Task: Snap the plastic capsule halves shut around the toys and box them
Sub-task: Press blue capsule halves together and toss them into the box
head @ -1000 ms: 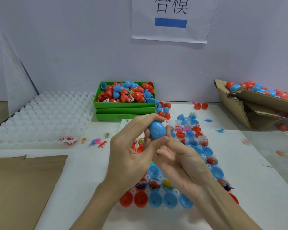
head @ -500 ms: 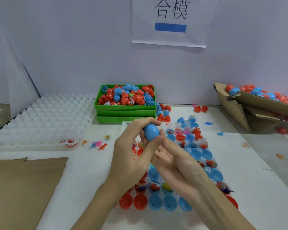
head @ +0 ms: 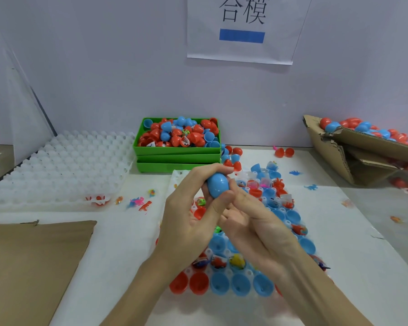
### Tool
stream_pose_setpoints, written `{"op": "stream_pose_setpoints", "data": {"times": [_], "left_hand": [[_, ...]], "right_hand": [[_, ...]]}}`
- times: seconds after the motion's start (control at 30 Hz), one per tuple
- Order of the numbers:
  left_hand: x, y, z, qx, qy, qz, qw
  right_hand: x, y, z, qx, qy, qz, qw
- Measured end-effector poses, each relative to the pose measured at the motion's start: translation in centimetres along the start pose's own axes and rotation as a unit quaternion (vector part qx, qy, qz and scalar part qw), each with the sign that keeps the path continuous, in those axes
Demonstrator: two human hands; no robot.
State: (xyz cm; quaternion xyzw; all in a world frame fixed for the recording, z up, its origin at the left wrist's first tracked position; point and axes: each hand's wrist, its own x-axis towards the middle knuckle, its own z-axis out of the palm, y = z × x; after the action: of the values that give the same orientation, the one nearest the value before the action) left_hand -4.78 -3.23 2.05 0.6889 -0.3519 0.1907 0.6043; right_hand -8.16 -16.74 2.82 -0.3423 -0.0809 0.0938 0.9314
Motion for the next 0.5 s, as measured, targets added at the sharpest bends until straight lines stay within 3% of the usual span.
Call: {"op": "stream_pose_setpoints", "data": {"times": [0.3,0.5], "left_hand": [[0.0,-1.3,0.0,0.052,-0.026,-0.011,0.998],[-0.2,-1.5,0.1,-0.004,-0.057,-0.061,0.997]], "right_hand": [[0.2,0.0,-0.4,-0.061,0.039,-0.061,0.996],[0.1,0.1,-0.1,-0.267,0.118,-0.168,0.942]]}}
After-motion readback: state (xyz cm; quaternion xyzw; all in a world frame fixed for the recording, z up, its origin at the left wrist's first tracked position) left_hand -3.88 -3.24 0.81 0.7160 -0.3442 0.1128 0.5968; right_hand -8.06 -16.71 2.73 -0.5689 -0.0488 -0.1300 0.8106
